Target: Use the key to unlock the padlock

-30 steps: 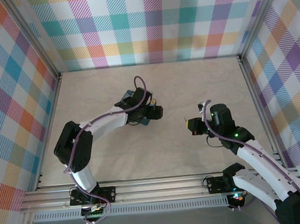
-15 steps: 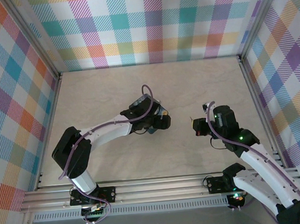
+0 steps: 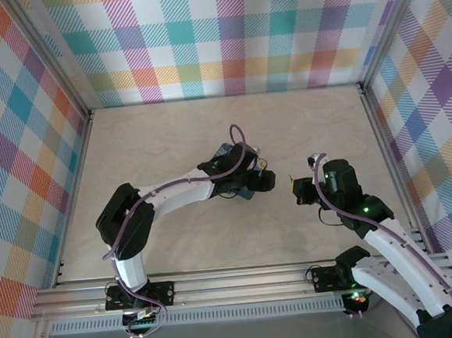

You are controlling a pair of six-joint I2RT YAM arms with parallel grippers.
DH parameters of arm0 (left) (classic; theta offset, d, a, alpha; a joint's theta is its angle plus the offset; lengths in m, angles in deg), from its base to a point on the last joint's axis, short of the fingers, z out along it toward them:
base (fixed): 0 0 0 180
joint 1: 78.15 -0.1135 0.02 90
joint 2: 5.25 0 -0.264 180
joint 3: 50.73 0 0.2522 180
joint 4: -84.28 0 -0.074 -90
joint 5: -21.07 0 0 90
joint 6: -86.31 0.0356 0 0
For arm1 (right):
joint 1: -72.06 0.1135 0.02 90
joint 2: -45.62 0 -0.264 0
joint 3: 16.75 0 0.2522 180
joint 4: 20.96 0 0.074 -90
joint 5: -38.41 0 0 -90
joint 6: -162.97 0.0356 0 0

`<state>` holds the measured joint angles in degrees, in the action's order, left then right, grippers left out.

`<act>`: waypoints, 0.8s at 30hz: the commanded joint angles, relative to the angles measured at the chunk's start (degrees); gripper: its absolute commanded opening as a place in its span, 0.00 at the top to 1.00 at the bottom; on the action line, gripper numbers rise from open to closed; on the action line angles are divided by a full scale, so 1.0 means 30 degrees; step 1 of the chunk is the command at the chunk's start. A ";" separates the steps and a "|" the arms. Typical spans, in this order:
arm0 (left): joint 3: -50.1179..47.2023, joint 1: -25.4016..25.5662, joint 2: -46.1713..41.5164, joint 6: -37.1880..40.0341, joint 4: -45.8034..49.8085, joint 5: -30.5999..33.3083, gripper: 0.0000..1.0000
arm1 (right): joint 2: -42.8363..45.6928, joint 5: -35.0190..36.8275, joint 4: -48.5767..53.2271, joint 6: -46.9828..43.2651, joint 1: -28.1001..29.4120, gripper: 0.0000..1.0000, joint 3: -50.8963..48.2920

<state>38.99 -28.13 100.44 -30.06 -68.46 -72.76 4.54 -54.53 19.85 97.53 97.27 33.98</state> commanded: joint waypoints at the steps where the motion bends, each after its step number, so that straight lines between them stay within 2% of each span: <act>1: 0.0887 0.0319 0.1317 -0.0236 0.0655 -0.0827 0.10 | 0.0323 0.0365 0.0416 -0.0370 0.0063 0.97 0.0633; 10: 0.1977 0.0326 0.1316 0.0212 0.1536 -0.0758 0.10 | 0.0719 0.0570 0.0743 -0.0511 0.0062 0.97 0.0540; 24: 0.1124 -0.0431 -0.2593 0.0823 0.2374 -0.0010 0.07 | 0.0348 0.0090 0.0385 -0.0431 0.0061 0.97 0.0391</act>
<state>43.69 -28.61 97.31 -29.10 -62.52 -73.77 5.59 -53.57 21.21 97.33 97.27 33.98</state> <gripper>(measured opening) 0.931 0.049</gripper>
